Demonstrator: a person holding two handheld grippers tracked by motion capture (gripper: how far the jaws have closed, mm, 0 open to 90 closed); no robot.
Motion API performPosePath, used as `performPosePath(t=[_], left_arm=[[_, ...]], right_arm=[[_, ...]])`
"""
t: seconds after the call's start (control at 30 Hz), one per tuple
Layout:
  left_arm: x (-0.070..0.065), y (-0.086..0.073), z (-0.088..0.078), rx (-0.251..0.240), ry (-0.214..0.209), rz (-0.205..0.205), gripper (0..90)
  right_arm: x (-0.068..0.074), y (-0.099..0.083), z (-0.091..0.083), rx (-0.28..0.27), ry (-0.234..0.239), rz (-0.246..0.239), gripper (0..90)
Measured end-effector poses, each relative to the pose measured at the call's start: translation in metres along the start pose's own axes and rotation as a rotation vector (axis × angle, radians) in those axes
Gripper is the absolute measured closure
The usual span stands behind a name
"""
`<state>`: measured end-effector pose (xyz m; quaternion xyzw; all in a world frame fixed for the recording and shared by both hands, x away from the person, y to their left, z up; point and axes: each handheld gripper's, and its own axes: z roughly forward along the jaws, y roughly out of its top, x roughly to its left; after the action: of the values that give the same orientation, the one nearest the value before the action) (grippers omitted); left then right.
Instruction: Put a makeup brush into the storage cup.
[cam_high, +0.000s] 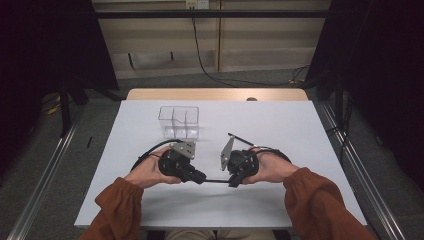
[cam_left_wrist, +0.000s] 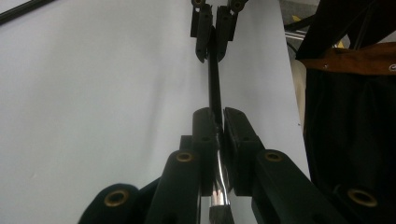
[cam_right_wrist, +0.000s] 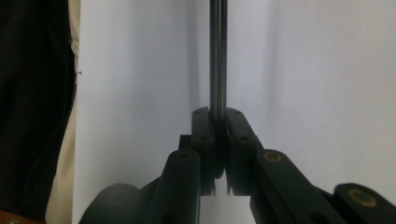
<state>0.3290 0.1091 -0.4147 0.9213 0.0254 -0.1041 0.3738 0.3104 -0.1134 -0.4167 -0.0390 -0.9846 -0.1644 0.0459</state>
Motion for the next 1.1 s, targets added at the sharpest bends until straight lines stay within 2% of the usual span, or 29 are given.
performPosePath(t=[0.4,0.7,0.87,1.1], left_arm=[[0.001,-0.001,0.002,-0.023,0.010,-0.011,83.1],[0.003,-0.002,-0.001,-0.050,0.042,-0.029,78.4],[0.002,-0.004,-0.002,-0.067,0.064,-0.036,70.2],[0.005,-0.006,-0.005,-0.083,0.124,-0.066,50.6]], right_arm=[[0.000,-0.003,0.000,-0.004,0.000,0.011,84.1],[-0.002,-0.008,0.000,0.006,0.009,0.034,84.1],[-0.002,-0.010,0.000,0.000,0.005,0.044,84.1],[-0.004,-0.013,-0.001,0.006,-0.002,0.062,84.1]])
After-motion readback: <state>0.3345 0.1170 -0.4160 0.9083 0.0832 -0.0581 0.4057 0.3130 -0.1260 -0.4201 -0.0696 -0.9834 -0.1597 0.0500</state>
